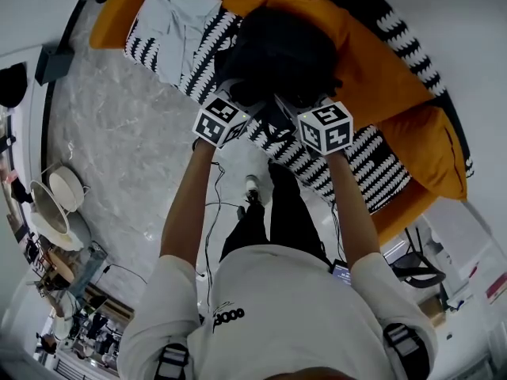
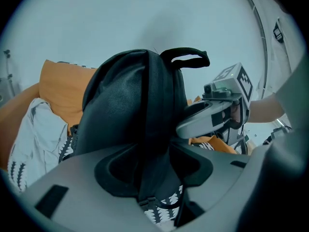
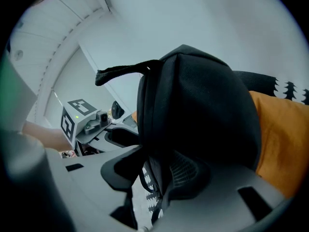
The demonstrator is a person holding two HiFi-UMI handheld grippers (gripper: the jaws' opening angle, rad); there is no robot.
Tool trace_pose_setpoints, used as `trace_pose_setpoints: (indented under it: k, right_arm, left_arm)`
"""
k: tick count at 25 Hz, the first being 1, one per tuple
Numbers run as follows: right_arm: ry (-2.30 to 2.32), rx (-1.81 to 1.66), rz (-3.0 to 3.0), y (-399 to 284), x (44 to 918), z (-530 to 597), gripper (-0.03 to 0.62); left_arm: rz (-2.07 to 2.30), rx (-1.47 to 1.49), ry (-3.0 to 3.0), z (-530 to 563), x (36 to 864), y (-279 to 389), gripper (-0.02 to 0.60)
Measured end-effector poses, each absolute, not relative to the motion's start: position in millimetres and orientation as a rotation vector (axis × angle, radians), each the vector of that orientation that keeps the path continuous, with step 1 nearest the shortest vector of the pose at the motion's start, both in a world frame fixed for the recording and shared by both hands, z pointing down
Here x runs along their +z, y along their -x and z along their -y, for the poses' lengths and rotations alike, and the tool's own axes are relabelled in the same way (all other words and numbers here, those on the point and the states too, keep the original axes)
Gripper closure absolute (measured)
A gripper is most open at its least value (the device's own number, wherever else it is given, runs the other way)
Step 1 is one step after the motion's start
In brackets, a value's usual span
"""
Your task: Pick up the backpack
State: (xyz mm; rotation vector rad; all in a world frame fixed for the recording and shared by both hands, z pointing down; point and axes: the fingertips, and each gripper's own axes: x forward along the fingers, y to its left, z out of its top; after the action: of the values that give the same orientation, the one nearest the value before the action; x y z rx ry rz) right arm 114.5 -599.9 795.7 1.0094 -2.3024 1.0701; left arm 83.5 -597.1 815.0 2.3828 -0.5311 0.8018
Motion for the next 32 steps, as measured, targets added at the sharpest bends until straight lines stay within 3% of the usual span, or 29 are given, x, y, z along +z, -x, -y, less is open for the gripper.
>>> trace_pose_setpoints:
  k: [12,32]
  right_arm:
    - [-1.003,1.033,2.286,-114,800,601,0.485]
    - [-1.062,0.902,2.29,-104,737,545,0.531]
  left_arm:
    - [0.593,0.804,-2.387,600,821,-96,0.38]
    - [0.697,0.8,-2.532,552,756,-66,0.479]
